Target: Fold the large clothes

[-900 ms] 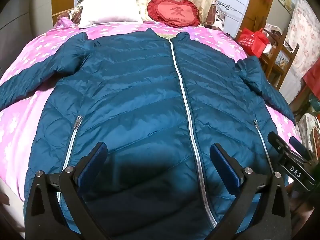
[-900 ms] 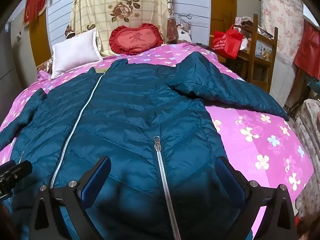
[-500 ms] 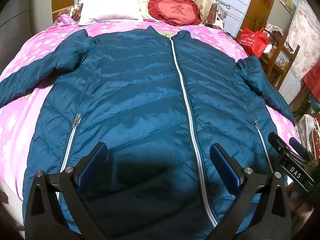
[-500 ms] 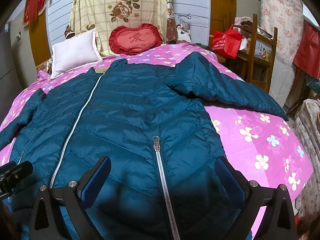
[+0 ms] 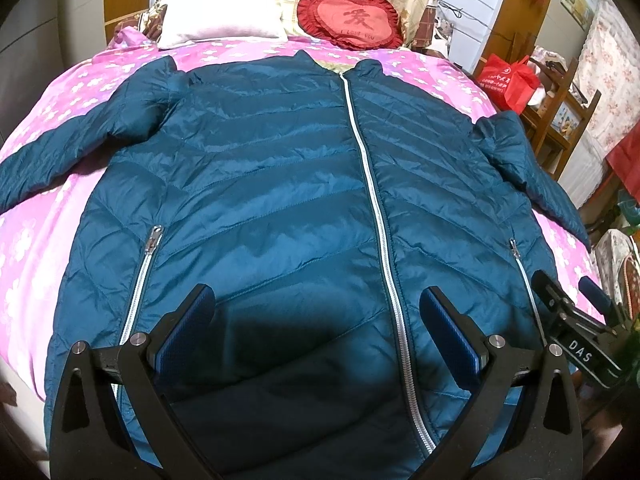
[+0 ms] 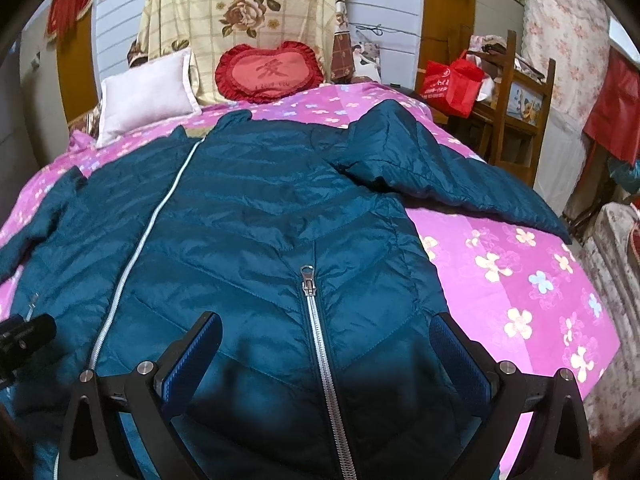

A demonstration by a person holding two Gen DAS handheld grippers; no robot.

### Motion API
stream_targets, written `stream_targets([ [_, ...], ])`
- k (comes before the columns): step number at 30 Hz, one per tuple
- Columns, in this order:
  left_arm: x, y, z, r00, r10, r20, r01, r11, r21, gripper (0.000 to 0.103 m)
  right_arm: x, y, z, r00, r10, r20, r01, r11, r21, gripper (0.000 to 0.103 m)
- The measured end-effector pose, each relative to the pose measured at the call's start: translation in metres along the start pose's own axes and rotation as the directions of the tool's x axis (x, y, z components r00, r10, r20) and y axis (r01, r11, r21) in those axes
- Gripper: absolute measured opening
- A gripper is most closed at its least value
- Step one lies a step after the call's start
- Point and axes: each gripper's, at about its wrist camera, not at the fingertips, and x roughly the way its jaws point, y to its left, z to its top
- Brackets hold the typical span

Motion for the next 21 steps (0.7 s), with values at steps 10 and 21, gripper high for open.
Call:
stream_targets([
  [10,0.001,0.0,0.0,1.0,-0.002,-0.001,0.002,1.0,-0.002,0.103,-0.001,0.01,-0.002,0.991,-0.135,0.016,0.136,0.985,-0.105,0.103],
  [21,0.003,0.001,-0.003,1.0,-0.029,0.008,0.029,0.999,-0.026,0.103,0.002,0.014,-0.001,0.991,-0.133,0.007,0.133,0.985,-0.114,0.103],
])
